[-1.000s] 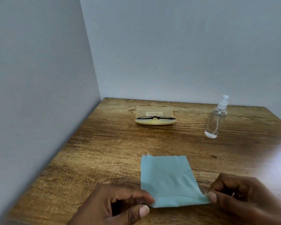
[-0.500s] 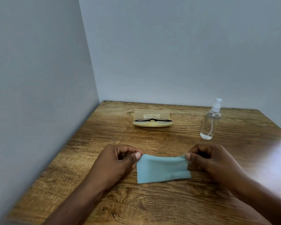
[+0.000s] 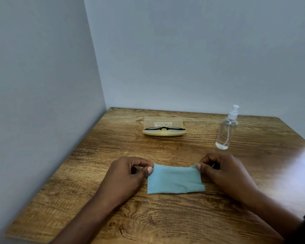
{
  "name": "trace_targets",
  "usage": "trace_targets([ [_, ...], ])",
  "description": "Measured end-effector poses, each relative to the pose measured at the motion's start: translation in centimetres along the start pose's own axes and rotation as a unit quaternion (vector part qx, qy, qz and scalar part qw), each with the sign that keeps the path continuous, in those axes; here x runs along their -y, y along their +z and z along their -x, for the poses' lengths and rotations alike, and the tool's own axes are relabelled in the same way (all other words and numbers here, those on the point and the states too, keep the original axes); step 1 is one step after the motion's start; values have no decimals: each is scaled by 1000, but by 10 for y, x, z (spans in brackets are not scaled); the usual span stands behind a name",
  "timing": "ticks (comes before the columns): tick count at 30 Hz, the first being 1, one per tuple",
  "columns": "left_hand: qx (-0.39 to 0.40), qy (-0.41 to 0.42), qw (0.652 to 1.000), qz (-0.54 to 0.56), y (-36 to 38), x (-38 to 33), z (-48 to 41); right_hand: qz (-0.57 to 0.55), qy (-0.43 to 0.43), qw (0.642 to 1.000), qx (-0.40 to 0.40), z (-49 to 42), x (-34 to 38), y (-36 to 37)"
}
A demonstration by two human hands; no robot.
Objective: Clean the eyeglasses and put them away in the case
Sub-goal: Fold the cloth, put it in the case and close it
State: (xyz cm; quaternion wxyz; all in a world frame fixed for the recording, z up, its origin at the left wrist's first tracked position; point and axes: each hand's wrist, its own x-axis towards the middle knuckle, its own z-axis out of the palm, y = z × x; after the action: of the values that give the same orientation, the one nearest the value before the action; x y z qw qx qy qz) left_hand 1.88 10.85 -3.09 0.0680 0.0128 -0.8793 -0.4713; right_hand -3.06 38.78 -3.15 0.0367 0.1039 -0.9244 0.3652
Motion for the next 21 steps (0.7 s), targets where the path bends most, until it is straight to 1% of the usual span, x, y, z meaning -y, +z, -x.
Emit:
trace_targets([
  [3,-15,17,1000,-22,2,1,3,-2,2,1000,-5,0,0,0],
  [6,-27,51,994,-90,5,3,6,-16,0,1000,-23,3,3,0],
  [8,-32,69,990,-120,7,5,9,-16,-18,999,-45,10,7,0],
  [11,-31,83,985,-145,8,8,13,61,-115,988,-76,29,21,5],
  [13,-21,89,978,-186,8,11,15,103,-187,975,-63,44,33,11],
  [15,-10,92,971,-219,8,13,17,139,-226,963,-53,58,40,18],
  [17,-1,90,967,-238,6,15,19,149,-227,961,-59,67,41,21],
  [21,12,82,962,-260,3,16,21,168,-173,969,-63,72,33,15],
])
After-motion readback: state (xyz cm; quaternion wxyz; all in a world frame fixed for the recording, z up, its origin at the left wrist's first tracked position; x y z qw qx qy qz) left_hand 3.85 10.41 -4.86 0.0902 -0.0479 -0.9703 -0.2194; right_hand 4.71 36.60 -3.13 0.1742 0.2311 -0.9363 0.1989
